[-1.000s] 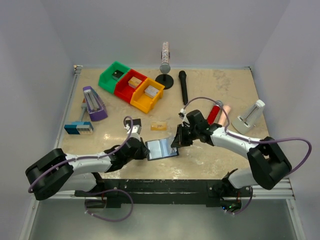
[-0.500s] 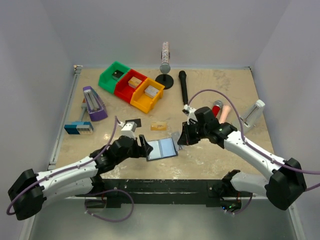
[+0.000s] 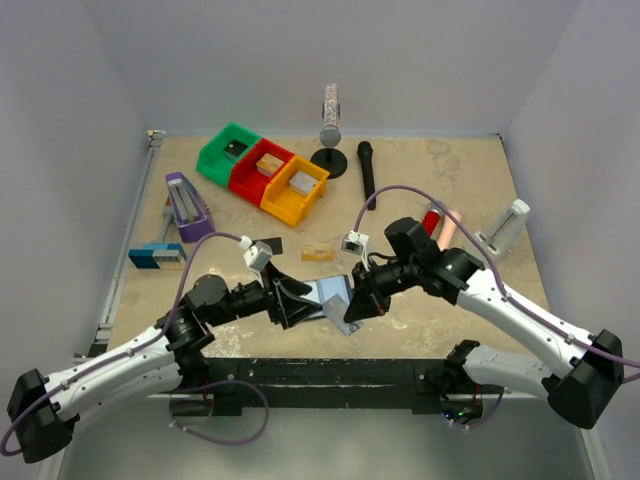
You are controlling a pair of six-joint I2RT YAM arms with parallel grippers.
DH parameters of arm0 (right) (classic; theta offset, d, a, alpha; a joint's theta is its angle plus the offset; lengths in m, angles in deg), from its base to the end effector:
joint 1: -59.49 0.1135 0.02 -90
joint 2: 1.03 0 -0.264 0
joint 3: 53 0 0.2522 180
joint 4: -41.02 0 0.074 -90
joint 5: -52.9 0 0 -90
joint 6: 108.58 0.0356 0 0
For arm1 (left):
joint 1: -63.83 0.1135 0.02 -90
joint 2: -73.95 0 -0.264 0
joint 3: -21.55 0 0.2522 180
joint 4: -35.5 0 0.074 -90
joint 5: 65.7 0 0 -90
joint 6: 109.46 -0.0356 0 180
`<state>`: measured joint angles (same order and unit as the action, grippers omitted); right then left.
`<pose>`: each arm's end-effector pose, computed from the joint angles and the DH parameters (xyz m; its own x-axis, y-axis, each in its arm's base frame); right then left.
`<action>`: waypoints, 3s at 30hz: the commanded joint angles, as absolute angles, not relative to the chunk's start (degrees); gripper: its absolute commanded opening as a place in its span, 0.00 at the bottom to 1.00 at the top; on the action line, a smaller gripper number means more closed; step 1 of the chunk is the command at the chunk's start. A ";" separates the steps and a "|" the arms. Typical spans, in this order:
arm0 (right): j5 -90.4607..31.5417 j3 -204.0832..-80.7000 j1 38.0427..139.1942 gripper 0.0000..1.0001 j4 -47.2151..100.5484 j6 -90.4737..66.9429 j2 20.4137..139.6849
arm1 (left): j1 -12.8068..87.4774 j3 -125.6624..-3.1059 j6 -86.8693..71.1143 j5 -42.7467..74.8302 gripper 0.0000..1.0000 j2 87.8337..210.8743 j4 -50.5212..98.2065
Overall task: Take the credit cards out of the card holder
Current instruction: Place the credit card at the center of the board.
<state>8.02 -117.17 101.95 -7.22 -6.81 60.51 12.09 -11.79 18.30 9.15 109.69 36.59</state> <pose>0.1419 0.1641 0.2863 -0.6879 -0.4343 -0.5815 -0.7168 0.2804 0.6384 0.0955 -0.1361 0.2547 -0.5744 -0.2262 -0.7867 0.7184 0.3213 -0.6169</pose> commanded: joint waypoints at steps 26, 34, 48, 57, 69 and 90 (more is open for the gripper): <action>13.26 -123.62 106.42 0.00 -13.69 -13.39 59.26 | 12.42 -12.34 20.80 -14.63 0.27 122.99 57.69; 11.95 -124.76 106.95 0.18 -14.57 -13.66 59.35 | 12.33 -12.25 21.41 -15.86 0.00 124.05 59.44; -10.81 -111.77 103.62 0.63 9.23 9.97 43.88 | 12.33 -1.36 34.15 20.51 0.00 117.63 73.41; -13.99 -106.66 102.91 0.63 19.34 19.65 45.81 | 12.33 2.59 36.44 23.33 0.00 118.15 82.63; -6.61 -103.67 98.43 0.58 31.92 25.54 48.10 | 12.33 3.83 38.20 21.05 0.00 121.32 90.20; 0.95 -102.27 97.29 0.00 40.09 28.53 49.33 | 12.33 3.74 37.67 20.61 0.20 120.97 88.63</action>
